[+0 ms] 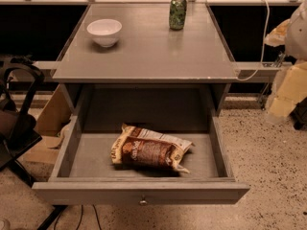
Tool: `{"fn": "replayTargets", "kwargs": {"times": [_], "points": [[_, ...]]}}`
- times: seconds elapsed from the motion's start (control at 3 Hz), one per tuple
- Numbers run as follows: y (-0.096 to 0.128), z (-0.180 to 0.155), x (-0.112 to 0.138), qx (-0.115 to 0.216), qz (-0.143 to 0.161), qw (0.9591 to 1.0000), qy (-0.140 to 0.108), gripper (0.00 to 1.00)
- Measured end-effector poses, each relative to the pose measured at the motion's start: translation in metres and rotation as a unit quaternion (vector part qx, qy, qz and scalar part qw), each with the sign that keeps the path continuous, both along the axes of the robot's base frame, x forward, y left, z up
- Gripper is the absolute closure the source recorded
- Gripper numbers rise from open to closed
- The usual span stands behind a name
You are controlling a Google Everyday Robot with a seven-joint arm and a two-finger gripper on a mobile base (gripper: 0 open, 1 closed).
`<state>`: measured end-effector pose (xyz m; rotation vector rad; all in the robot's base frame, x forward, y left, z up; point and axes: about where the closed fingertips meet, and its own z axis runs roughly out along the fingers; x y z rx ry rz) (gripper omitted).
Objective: Pick brown chip bag from top drawer and place on counter
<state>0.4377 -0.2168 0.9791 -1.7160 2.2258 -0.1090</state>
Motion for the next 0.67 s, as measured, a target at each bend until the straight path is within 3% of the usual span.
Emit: {"fn": "replayTargets", "kwargs": {"times": [0.33, 0.67], "points": [[0.0, 0.0, 0.0, 0.0, 0.0, 1.0, 0.0, 0.0], [0.009, -0.023, 0.007, -0.023, -0.002, 0.9997, 0.004, 0.0]]}}
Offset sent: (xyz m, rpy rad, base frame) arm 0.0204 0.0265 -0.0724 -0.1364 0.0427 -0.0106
